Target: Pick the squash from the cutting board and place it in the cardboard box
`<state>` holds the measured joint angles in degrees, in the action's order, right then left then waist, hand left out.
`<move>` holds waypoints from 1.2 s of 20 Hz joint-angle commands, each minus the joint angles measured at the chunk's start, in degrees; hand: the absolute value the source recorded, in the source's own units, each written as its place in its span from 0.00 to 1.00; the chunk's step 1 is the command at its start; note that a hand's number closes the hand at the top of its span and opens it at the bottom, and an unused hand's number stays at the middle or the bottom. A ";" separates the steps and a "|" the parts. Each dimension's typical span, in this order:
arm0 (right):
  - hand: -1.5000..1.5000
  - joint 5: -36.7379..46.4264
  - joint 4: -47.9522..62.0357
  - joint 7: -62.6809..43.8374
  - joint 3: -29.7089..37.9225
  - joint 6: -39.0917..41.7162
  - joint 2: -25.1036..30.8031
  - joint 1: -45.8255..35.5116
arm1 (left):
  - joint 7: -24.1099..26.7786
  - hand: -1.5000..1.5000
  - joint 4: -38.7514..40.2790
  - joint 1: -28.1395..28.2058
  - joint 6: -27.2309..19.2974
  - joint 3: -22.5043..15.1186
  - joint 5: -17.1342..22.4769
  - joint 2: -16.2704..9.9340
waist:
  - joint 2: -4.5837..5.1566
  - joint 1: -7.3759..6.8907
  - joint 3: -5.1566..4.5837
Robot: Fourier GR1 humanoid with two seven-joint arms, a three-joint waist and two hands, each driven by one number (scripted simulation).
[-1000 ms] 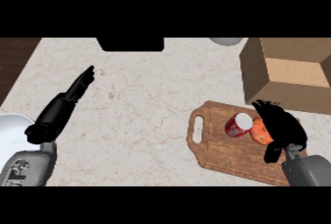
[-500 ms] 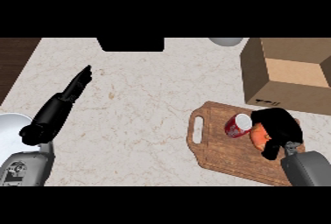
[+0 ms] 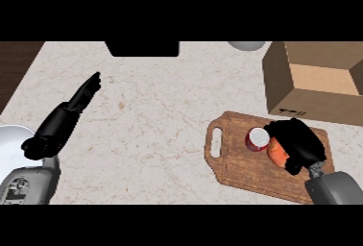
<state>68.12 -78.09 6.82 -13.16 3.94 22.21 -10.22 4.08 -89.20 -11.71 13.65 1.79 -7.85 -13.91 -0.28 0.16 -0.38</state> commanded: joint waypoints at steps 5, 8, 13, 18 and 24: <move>1.00 -11.30 -11.66 32.74 -11.34 0.10 3.18 2.45 | 0.19 0.50 -0.61 0.97 0.69 0.72 0.49 -0.86 | -0.18 -0.44 0.48; 1.00 -15.83 -19.05 40.24 -7.43 -0.95 9.25 4.65 | 1.48 0.50 -0.17 3.02 -1.15 -1.04 -1.58 1.15 | -0.21 1.03 0.39; 1.00 -28.41 -30.38 42.39 4.71 6.32 15.84 8.10 | 0.45 0.50 -0.05 0.93 0.24 1.67 0.14 -0.73 | -0.02 0.99 0.35; 1.00 -42.21 -24.13 32.03 18.04 12.68 12.82 3.15 | -0.10 0.50 0.41 0.49 -0.36 0.90 -0.28 0.46 | 0.26 0.77 0.31; 1.00 -47.04 -15.80 17.12 24.61 16.65 12.39 -7.98 | 2.42 0.50 -0.43 2.57 0.29 -0.15 -1.16 0.50 | 0.41 -0.98 0.33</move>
<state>24.23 -99.21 30.97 7.36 18.46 34.72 -11.72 4.23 -89.91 -10.65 13.40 1.50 -8.96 -13.12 -0.06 0.16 -0.06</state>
